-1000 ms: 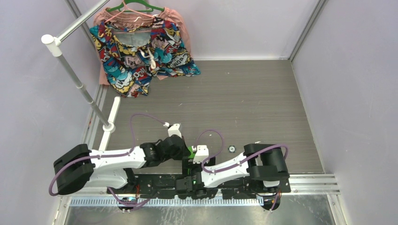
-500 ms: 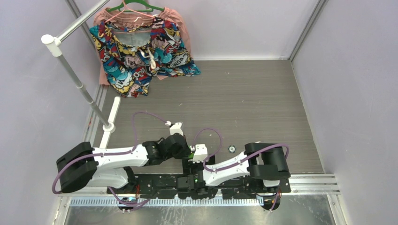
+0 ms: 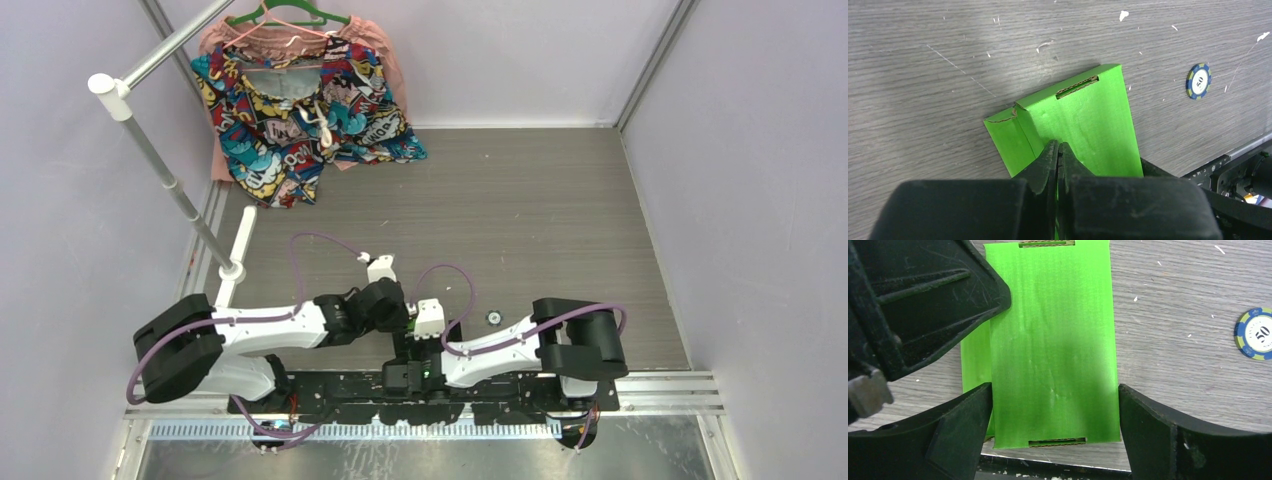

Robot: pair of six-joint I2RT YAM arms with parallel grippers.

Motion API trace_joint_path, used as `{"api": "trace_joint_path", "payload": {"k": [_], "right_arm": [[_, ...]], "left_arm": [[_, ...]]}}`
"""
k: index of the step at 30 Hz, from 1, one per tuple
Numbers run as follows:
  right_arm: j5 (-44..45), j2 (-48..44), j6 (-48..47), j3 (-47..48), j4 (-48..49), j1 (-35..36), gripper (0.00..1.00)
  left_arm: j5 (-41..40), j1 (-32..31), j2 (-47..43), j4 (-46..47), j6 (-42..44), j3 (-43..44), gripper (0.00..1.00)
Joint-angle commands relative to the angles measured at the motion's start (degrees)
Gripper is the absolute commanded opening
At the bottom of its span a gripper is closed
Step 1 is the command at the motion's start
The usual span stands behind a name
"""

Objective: Fold the paper box
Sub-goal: Close the paper box at the center of the board.

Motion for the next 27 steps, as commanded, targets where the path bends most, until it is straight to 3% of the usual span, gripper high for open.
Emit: {"api": "trace_joint_path", "payload": {"k": [1, 6, 10, 18, 27], "right_arm": [[-0.49, -0.74, -3.38, -0.78, 2.74, -2.56, 0.92], [-1.97, -1.57, -3.94, -1.60, 3.80, -2.57, 0.84], [-3.04, -3.96, -4.01, -3.60, 5.38, -2.57, 0.80], [-6.46, -8.12, -4.81, -7.85, 8.50, -3.98, 0.79], [-9.21, -14.79, -7.43, -10.01, 9.53, -6.05, 0.78]], "left_arm": [[2.19, -0.93, 3.79, -8.58, 2.71, -0.88, 0.00], [1.01, -0.90, 0.71, -11.94, 3.66, 1.31, 0.00], [-2.30, -0.64, -5.88, -20.83, 5.98, 6.95, 0.00], [-2.78, 2.53, -11.39, -30.91, 10.06, 16.34, 0.00], [0.34, 8.18, -16.13, -34.80, 12.73, 18.81, 0.01]]}}
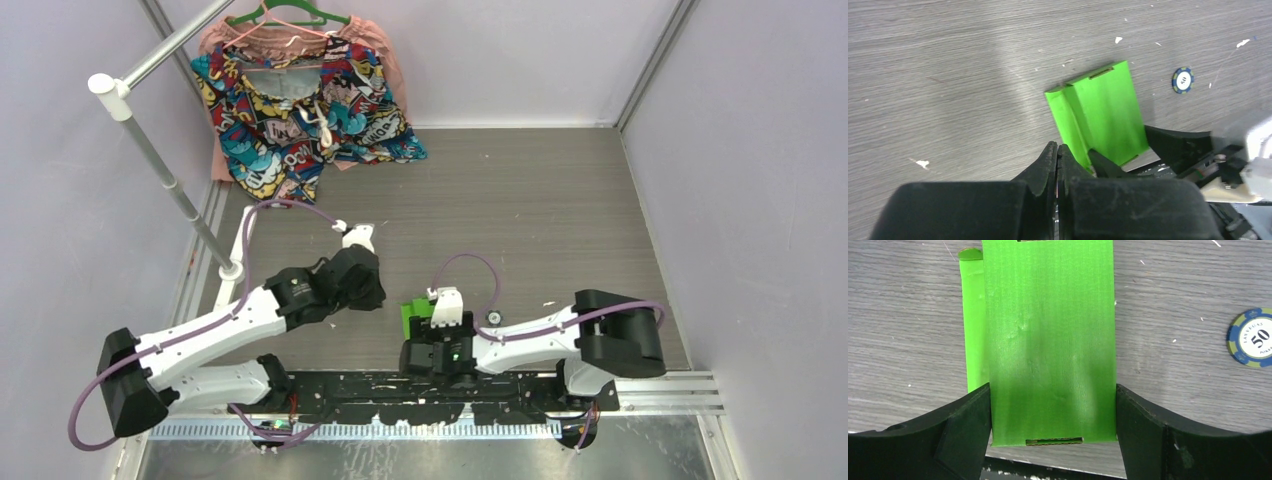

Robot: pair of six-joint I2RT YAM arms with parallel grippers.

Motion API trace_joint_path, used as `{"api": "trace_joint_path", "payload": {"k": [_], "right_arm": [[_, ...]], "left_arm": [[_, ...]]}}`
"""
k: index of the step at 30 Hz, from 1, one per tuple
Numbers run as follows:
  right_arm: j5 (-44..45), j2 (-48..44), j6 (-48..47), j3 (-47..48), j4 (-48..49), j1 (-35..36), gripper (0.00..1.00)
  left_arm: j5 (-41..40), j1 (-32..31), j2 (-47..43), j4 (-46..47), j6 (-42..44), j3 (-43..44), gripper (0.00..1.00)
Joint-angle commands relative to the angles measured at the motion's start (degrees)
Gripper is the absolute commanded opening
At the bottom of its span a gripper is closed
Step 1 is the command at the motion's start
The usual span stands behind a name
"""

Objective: Fold the paper box
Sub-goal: Close the paper box at the center of the board.

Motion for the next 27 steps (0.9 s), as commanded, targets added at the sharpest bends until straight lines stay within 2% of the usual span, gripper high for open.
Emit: {"api": "trace_joint_path", "payload": {"k": [1, 7, 16, 20, 24, 27], "right_arm": [[-3.26, -6.57, -1.84, -1.88, 0.36, -1.44, 0.78], [-7.38, -12.33, -4.47, -4.28, 2.31, -5.36, 0.77], [-11.05, -10.19, -7.54, -3.96, 4.45, -8.69, 0.77], [-12.79, -8.14, -8.13, -3.73, 6.06, -9.38, 0.77], [-14.12, -6.01, -8.15, -3.10, 6.94, -9.56, 0.76], [-14.96, -5.27, -8.10, -3.10, 7.75, -9.64, 0.76]], "left_arm": [[2.41, 3.61, -3.64, -4.16, 2.66, 1.41, 0.01], [5.18, 8.23, -5.87, -3.77, 2.92, -3.74, 0.01], [14.33, 8.24, -1.37, 13.44, -3.81, -20.71, 0.00], [15.94, 8.07, 3.12, 19.77, -5.48, -23.92, 0.00], [19.49, 8.04, 6.63, 27.78, -7.92, -26.21, 0.07], [21.68, 7.90, 10.72, 33.27, -9.20, -26.75, 0.08]]}}
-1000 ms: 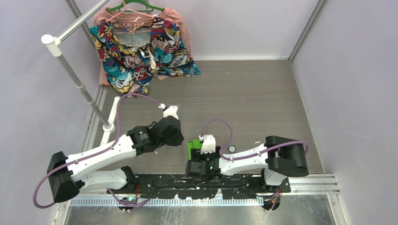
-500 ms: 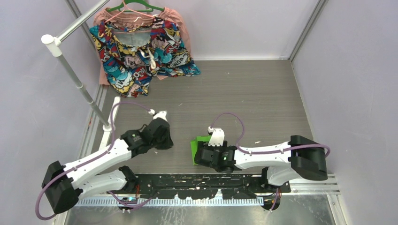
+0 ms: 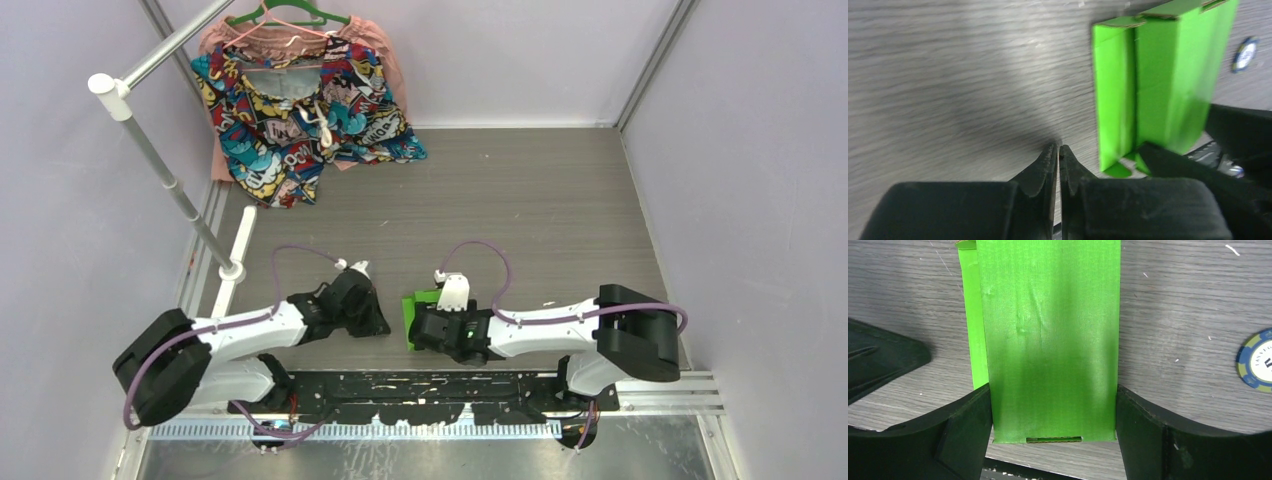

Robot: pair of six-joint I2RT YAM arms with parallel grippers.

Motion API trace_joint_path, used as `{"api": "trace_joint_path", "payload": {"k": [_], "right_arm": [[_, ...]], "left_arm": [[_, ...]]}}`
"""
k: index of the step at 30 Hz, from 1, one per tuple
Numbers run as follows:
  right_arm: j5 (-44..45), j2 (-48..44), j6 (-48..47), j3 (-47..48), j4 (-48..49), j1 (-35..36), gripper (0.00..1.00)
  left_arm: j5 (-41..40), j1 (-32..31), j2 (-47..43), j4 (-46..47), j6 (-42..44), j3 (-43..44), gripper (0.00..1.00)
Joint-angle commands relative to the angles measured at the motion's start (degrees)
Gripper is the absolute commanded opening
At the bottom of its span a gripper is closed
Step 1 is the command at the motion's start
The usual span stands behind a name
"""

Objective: Fold the paper box
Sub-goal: Close the paper box at the center of the board.

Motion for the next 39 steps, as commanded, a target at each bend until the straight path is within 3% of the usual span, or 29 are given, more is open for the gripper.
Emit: {"api": "trace_joint_path", "payload": {"k": [1, 8, 12, 15, 21, 25, 29, 39], "right_arm": [[-2.97, 1.51, -0.05, 0.90, 2.23, -0.45, 0.76], [-4.83, 0.69, 0.16, -0.65, 3.85, -1.24, 0.76], [-5.99, -0.92, 0.61, -2.21, 5.32, -1.66, 0.76], [-6.18, -2.23, 0.68, -2.87, 4.78, -2.05, 0.73], [-2.82, 3.09, -2.46, 3.91, -6.00, -1.67, 0.70], [-0.84, 7.73, -3.05, 7.87, -10.44, -0.58, 0.82], [-0.56, 9.26, -3.48, 9.94, -11.72, 0.21, 0.98], [0.47, 9.93, -7.41, 14.49, -14.24, -0.85, 1.00]], "left_arm": [[4.10, -0.33, 6.59, 11.46, -2.86, -2.60, 0.08], [6.15, -0.82, 17.48, 21.31, -4.35, -3.68, 0.07], [6.72, -0.82, 17.93, 24.29, -5.44, -5.13, 0.06], [6.30, -0.83, 11.51, 18.86, -5.32, -4.74, 0.06], [0.76, -0.38, -7.97, -1.80, -1.71, 1.51, 0.09], [0.62, 0.24, -11.76, -6.65, -0.71, 3.14, 0.10], [1.59, 0.23, -10.29, -4.75, -0.86, 1.55, 0.10], [2.65, 0.24, -4.72, -1.35, 0.17, 1.24, 0.09]]}}
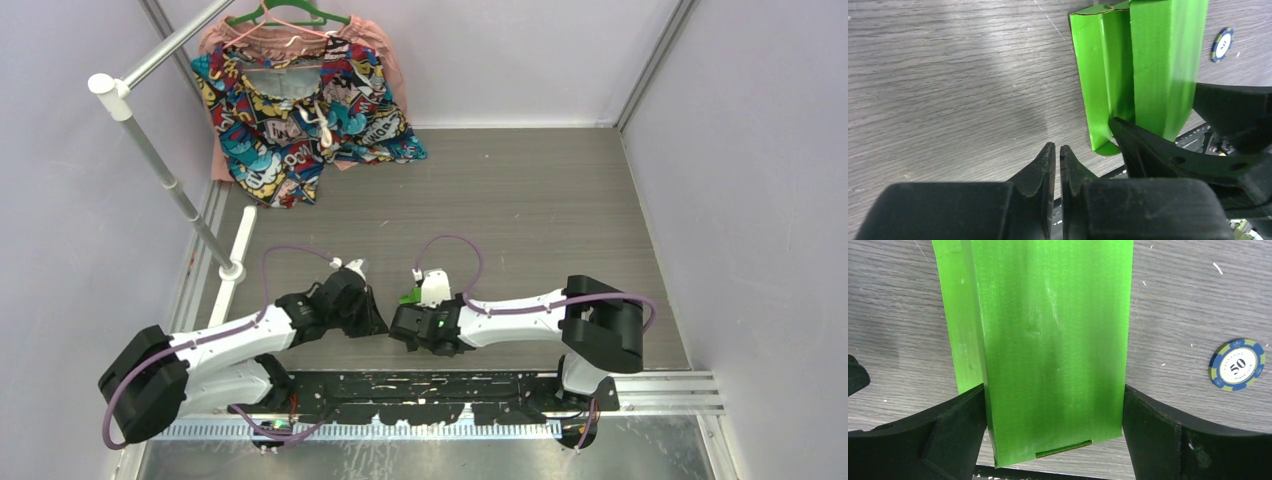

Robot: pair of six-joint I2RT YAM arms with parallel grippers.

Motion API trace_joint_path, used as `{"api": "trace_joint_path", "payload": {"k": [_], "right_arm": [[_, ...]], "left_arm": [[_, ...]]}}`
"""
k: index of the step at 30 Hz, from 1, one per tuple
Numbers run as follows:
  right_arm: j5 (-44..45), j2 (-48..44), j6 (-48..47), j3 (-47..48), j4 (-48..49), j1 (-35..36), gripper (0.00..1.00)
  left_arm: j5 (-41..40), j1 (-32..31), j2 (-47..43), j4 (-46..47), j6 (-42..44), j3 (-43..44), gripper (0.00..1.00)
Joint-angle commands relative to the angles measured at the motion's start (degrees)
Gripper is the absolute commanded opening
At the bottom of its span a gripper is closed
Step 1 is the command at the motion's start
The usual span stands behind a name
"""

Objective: Fold the paper box
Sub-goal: Close the paper box at the center of the board.

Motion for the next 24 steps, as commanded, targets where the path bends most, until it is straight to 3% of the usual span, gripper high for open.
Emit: {"api": "trace_joint_path", "payload": {"k": [1, 15, 24], "right_arm": [[0.88, 0.33, -3.06, 3.28, -1.69, -0.78, 1.00], [-10.16, -8.43, -12.67, -2.68, 12.26, -8.51, 1.00], [-12.53, -11.78, -15.53, -3.82, 15.44, -10.11, 1.00]], "left_arm": [[0.76, 0.17, 1.98, 1.87, 2.07, 0.73, 0.09], [2.74, 0.26, 8.21, 4.32, 3.92, 2.06, 0.07], [3.30, 0.30, 11.48, 5.66, 4.20, 2.34, 0.05]]}}
